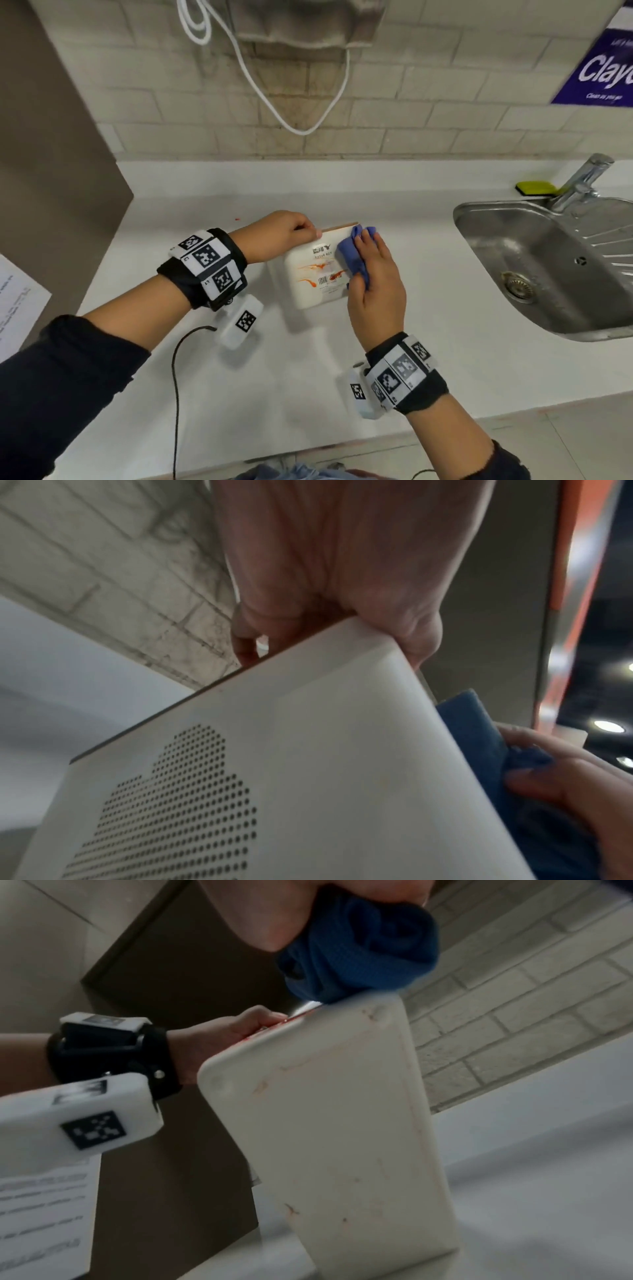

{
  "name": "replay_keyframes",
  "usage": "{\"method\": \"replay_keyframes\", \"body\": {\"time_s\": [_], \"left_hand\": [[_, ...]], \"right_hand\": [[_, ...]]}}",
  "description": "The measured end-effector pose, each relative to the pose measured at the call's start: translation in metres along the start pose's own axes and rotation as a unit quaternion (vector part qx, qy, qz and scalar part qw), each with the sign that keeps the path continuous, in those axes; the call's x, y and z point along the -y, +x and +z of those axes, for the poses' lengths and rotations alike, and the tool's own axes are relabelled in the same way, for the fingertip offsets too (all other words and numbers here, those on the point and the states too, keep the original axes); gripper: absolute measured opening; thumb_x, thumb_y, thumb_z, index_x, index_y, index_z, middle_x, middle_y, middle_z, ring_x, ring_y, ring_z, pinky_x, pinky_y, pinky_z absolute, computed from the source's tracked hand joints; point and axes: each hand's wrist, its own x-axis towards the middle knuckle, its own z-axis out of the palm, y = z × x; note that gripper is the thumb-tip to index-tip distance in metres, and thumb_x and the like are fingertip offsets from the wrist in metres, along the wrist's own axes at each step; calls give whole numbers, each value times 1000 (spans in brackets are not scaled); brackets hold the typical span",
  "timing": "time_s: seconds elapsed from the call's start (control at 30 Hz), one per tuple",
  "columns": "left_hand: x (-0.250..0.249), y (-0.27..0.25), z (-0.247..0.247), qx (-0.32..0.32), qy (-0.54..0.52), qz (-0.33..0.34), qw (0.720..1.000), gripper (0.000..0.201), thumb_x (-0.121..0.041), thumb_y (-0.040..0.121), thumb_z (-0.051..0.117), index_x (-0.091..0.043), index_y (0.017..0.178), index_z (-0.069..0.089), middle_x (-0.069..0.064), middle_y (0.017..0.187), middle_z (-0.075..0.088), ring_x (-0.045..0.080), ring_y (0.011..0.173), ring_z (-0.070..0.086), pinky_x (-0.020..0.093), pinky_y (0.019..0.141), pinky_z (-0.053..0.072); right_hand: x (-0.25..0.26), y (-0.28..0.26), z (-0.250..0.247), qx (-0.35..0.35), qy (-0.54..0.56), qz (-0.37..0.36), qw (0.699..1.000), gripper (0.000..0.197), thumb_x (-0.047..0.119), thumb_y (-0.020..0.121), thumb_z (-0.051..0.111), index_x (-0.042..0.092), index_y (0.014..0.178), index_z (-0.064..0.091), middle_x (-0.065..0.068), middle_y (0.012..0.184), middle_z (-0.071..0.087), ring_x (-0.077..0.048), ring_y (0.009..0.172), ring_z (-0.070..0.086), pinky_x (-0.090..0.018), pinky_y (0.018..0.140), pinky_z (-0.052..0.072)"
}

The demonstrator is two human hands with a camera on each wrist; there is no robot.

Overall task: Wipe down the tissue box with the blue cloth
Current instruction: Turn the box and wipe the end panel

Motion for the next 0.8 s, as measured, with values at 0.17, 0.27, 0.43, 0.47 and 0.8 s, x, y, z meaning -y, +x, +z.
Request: {"method": "replay_keyframes", "body": {"time_s": [0.17, 0.27, 0.43, 0.47, 0.8], "left_hand": [[2, 17, -24, 16, -10, -40, 999, 33, -29, 92, 46, -3, 103, 62, 15, 101, 64, 20, 89, 54, 30, 79, 43], [4, 22, -36, 33, -15, -54, 998, 32, -27, 93, 41, -4, 103, 61, 14, 105, 63, 21, 93, 53, 33, 87, 40], [9, 28, -43, 42, -39, -58, 997, 25, -26, 94, 39, -10, 93, 59, 7, 98, 59, 18, 90, 50, 23, 78, 39], [11, 30, -43, 47, -44, -59, 996, 25, -27, 94, 40, -12, 91, 60, 7, 97, 60, 18, 89, 51, 24, 80, 39], [10, 29, -46, 72, -58, -53, 994, 29, -36, 91, 46, -12, 85, 62, 2, 79, 62, 12, 76, 56, 26, 76, 43]], "right_hand": [[16, 30, 19, 26, -83, -137, 987, 49, 14, 77, 36, 11, 121, 56, -6, 130, 57, -16, 129, 39, -28, 105, 34], [27, 44, 32, 28, -79, -173, 981, 43, 13, 76, 39, 11, 111, 64, -9, 121, 64, -19, 120, 50, -25, 100, 36], [26, 55, 34, 40, -61, -210, 975, 36, 13, 76, 43, 11, 101, 69, -6, 110, 70, -18, 110, 61, -26, 94, 46], [26, 54, 34, 50, -52, -220, 973, 35, 12, 76, 44, 12, 101, 70, -5, 109, 71, -17, 110, 61, -28, 93, 48], [42, 62, 35, 219, 38, -246, 943, 38, 12, 68, 38, 10, 86, 71, 0, 95, 75, -16, 107, 61, -29, 89, 49]]}}
